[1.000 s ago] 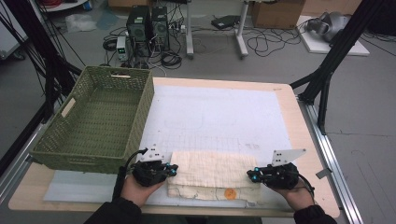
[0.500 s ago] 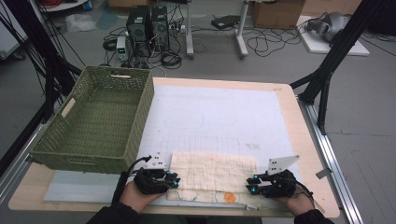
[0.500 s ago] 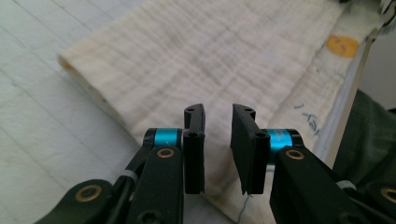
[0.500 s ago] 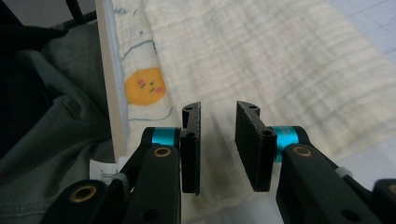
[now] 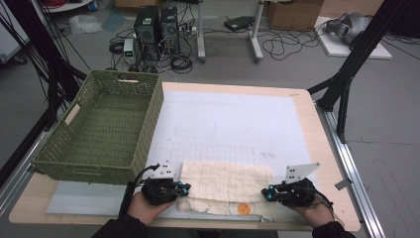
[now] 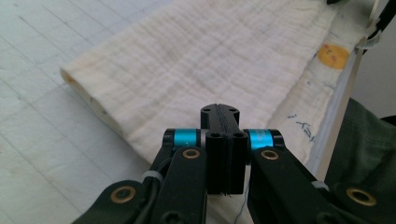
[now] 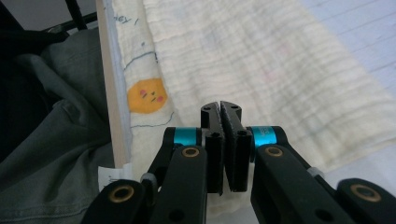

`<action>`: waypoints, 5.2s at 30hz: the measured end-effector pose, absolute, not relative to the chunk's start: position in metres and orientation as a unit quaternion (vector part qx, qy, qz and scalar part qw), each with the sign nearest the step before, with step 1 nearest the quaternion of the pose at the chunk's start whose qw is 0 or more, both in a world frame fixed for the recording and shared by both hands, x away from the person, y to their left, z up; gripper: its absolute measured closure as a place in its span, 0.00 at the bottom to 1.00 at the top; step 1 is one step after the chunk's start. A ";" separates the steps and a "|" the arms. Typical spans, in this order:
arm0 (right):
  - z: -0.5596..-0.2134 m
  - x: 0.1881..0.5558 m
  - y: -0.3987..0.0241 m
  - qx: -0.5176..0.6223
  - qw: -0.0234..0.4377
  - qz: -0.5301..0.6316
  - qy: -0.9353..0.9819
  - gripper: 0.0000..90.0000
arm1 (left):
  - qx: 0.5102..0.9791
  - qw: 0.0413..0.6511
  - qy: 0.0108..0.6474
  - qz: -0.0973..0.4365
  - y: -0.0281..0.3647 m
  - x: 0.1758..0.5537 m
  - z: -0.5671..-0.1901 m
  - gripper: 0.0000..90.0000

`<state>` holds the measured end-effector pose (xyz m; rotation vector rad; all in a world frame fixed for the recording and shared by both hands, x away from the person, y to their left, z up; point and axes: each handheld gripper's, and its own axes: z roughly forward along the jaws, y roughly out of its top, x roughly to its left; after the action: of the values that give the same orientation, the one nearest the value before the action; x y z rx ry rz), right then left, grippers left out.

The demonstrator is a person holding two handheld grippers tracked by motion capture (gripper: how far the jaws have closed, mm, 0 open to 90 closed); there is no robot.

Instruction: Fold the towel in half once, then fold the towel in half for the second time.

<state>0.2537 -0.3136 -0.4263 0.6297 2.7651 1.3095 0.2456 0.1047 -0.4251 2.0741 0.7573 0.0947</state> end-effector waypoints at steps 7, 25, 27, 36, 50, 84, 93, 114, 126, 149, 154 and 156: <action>-0.419 0.255 -0.317 0.207 0.011 0.438 0.875 0.98 | 0.837 0.451 0.308 0.029 0.106 0.247 -0.423 0.99; -0.423 0.267 -0.311 0.233 -0.011 0.441 0.867 0.97 | 0.843 0.437 0.314 0.015 0.095 0.257 -0.433 0.98; -0.421 0.269 -0.312 0.235 -0.007 0.448 0.863 0.97 | 0.843 0.435 0.316 0.015 0.095 0.257 -0.434 0.99; -0.414 0.255 -0.314 0.228 -0.012 0.451 0.863 0.98 | 0.828 0.462 0.318 0.013 0.107 0.248 -0.420 0.99; -0.429 0.235 -0.319 0.222 -0.049 0.440 0.869 0.86 | 0.831 0.455 0.319 0.016 0.111 0.237 -0.426 0.84; -0.423 0.341 -0.330 0.316 0.035 0.404 0.858 0.95 | 0.764 0.451 0.443 0.134 0.089 0.319 -0.430 0.95; -0.432 0.363 -0.335 0.351 0.038 0.427 0.833 0.77 | 0.739 0.460 0.481 0.104 0.087 0.347 -0.438 0.83; -0.434 0.362 -0.326 0.359 0.046 0.442 0.821 0.59 | 0.751 0.462 0.459 0.106 0.086 0.359 -0.431 0.71; -0.437 0.361 -0.327 0.361 0.054 0.429 0.826 0.62 | 0.765 0.427 0.471 0.104 0.084 0.364 -0.440 0.71; -0.434 0.364 -0.334 0.356 0.052 0.427 0.829 0.95 | 0.737 0.469 0.472 0.119 0.088 0.360 -0.429 0.95; -0.423 0.359 -0.335 0.351 0.055 0.459 0.814 0.95 | 0.744 0.469 0.455 0.138 0.091 0.353 -0.424 0.95; -0.424 0.358 -0.336 0.352 0.052 0.453 0.817 0.95 | 0.746 0.472 0.449 0.143 0.090 0.348 -0.425 0.95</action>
<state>0.3576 -0.3360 -0.4242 1.0702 2.4861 1.3788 0.3481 0.0902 -0.4245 1.8258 1.0991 0.3492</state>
